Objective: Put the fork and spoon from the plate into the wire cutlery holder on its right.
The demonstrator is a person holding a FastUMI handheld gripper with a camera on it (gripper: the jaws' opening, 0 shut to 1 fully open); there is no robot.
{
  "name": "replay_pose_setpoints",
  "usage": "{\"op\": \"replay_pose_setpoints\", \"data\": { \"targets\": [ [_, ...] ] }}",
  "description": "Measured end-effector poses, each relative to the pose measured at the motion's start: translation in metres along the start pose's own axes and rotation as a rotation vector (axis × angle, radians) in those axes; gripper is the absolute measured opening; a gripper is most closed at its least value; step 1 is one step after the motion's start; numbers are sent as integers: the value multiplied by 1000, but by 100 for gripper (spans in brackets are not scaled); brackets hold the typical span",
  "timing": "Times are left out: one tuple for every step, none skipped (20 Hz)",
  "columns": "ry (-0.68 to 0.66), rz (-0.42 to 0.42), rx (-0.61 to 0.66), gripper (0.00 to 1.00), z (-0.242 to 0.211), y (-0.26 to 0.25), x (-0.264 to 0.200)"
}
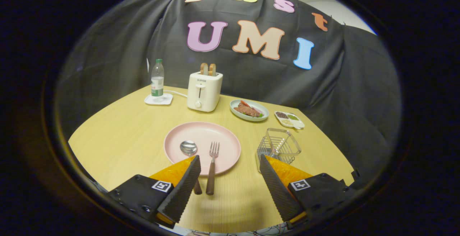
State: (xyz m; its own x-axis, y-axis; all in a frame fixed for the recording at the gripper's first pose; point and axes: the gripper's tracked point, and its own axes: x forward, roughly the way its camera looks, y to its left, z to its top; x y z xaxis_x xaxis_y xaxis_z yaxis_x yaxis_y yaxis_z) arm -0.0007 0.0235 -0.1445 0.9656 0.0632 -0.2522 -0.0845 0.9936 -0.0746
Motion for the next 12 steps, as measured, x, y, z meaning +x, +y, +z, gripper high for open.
{"op": "replay_pose_setpoints", "data": {
  "targets": [
    [14,9,10,100,-6,1,4],
    [29,17,21,100,-13,2,8],
    [41,27,30,100,-18,4,11],
    [53,39,37,100,-22,6,15],
    [64,44,40,100,-26,7,16],
    [70,47,41,100,-29,8,16],
    [73,48,43,100,-30,8,17],
    [76,48,44,100,-31,9,17],
    [77,48,46,100,-31,9,18],
    [75,46,50,100,-31,8,20],
    [78,47,50,100,-31,8,23],
    [78,49,51,100,-32,8,24]
  ]
}}
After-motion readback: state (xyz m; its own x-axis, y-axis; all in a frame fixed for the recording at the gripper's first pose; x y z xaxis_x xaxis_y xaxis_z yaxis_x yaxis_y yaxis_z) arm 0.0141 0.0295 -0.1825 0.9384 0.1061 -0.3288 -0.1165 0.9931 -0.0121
